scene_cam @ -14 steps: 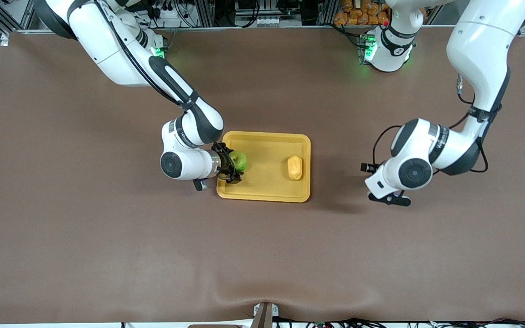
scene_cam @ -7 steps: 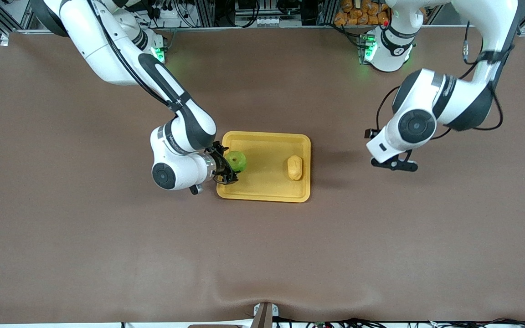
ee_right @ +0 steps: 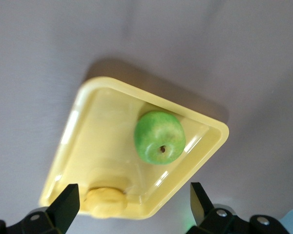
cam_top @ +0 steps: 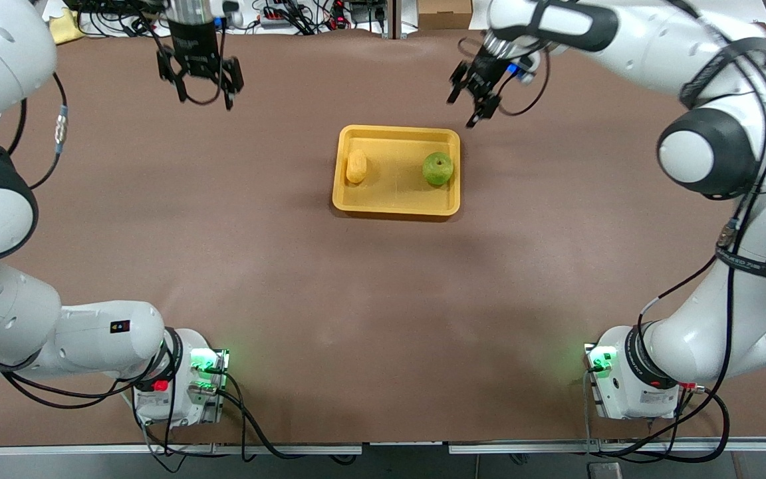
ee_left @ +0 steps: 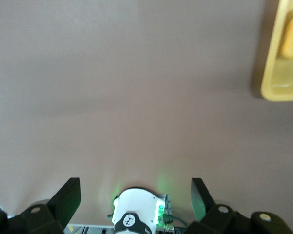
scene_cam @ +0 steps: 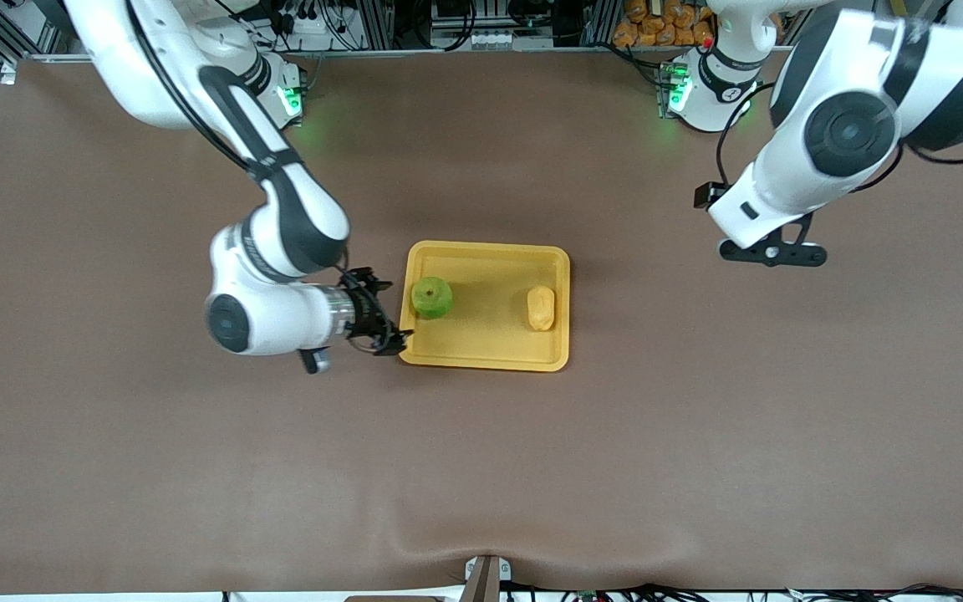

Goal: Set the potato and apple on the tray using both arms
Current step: 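Open the right gripper and withdraw it while the left gripper retracts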

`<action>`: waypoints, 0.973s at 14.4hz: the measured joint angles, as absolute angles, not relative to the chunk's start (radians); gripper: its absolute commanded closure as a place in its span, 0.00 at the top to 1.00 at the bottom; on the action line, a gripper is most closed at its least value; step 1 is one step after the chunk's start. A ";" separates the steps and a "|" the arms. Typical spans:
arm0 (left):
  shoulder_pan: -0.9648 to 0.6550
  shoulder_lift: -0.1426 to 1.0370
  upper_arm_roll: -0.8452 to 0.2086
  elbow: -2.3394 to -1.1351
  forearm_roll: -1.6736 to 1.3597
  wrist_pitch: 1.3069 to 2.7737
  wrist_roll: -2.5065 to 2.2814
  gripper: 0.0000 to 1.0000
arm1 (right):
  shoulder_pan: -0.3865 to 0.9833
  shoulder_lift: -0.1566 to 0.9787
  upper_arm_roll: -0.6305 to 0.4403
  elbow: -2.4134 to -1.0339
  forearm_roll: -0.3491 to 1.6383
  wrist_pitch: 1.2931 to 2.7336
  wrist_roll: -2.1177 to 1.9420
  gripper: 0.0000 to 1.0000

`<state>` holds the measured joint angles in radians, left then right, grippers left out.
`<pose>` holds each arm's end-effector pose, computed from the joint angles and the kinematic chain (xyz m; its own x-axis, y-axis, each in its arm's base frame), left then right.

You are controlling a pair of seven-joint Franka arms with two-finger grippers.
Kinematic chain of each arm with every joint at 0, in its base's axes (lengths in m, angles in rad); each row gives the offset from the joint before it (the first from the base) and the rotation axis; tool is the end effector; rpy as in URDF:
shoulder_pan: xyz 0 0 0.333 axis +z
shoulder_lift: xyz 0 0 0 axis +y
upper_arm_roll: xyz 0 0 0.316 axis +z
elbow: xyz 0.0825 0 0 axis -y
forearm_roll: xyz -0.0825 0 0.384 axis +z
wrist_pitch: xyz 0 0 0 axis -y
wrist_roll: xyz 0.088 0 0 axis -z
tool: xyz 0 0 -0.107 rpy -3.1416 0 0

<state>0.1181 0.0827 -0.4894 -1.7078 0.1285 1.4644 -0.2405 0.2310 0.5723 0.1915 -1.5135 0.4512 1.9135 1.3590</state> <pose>0.5194 -0.1779 0.5139 0.9530 -0.1135 -0.2810 -0.1626 -0.9739 -0.1582 0.6230 0.2919 0.3313 0.3275 -0.7986 -0.5049 -0.8958 -0.4324 0.1028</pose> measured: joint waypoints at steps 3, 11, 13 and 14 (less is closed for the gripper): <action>0.123 0.083 -0.468 -1.637 0.128 1.453 -0.219 1.00 | 0.176 0.513 0.180 -1.525 0.450 1.894 1.255 1.00; 0.001 0.025 -0.222 -1.600 0.046 1.507 -0.174 1.00 | 0.105 0.312 0.176 -1.646 0.388 1.866 1.230 1.00; -0.003 0.007 -0.181 -1.601 0.039 1.519 -0.125 1.00 | 0.091 0.259 0.176 -1.673 0.368 1.865 1.218 1.00; -0.004 -0.001 -0.164 -1.602 0.038 1.520 -0.108 1.00 | 0.090 0.233 0.176 -1.681 0.354 1.864 1.197 1.00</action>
